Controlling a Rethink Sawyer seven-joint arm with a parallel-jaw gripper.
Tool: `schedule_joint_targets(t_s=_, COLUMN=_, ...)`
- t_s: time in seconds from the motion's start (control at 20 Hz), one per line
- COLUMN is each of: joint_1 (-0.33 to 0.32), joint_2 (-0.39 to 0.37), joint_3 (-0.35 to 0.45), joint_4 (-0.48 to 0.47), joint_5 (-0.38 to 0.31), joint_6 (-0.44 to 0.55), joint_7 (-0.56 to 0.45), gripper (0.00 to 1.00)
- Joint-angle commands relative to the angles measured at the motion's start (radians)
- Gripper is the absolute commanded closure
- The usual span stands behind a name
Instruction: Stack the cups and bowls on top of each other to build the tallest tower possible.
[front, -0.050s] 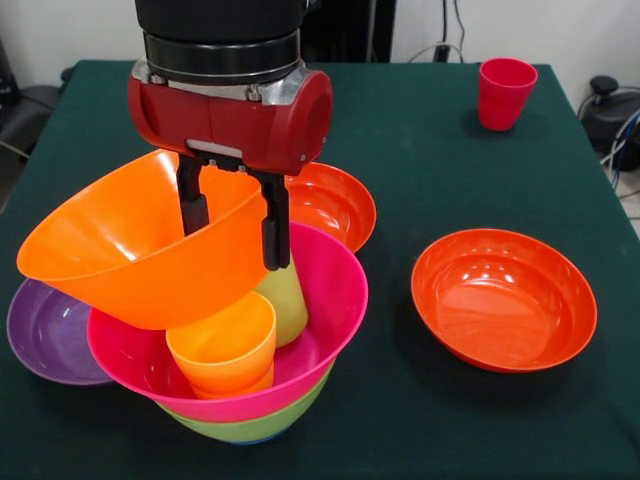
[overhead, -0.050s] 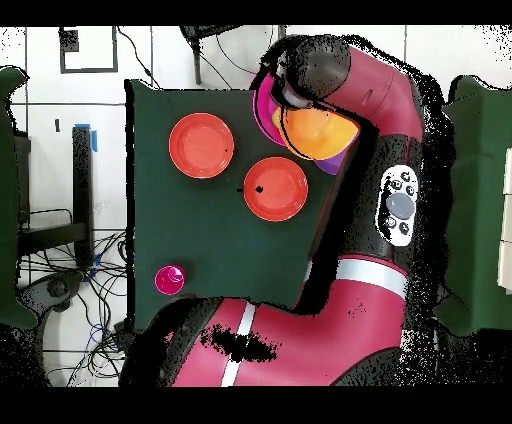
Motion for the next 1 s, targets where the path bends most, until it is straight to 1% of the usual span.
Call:
schedule_joint_targets(t_s=0.05, joint_1=0.021, joint_2=0.017, joint_3=0.121, joint_4=0.100, joint_5=-0.066, joint_6=-0.018, joint_7=-0.077, gripper=0.00)
schedule_joint_targets(t_s=0.25, joint_1=0.030, joint_2=0.012, joint_3=0.120, joint_4=0.096, joint_5=-0.064, joint_6=-0.006, joint_7=-0.062, gripper=0.00)
schedule_joint_targets(t_s=0.45, joint_1=0.043, joint_2=0.019, joint_3=0.112, joint_4=0.067, joint_5=-0.060, joint_6=0.022, joint_7=-0.034, gripper=0.00)
schedule_joint_targets(t_s=0.6, joint_1=0.054, joint_2=0.017, joint_3=0.109, joint_4=0.069, joint_5=-0.055, joint_6=0.022, joint_7=-0.016, gripper=0.00)
schedule_joint_targets(t_s=1.0, joint_1=0.076, joint_2=0.037, joint_3=0.098, joint_4=0.023, joint_5=-0.047, joint_6=0.043, joint_7=0.024, gripper=0.00)
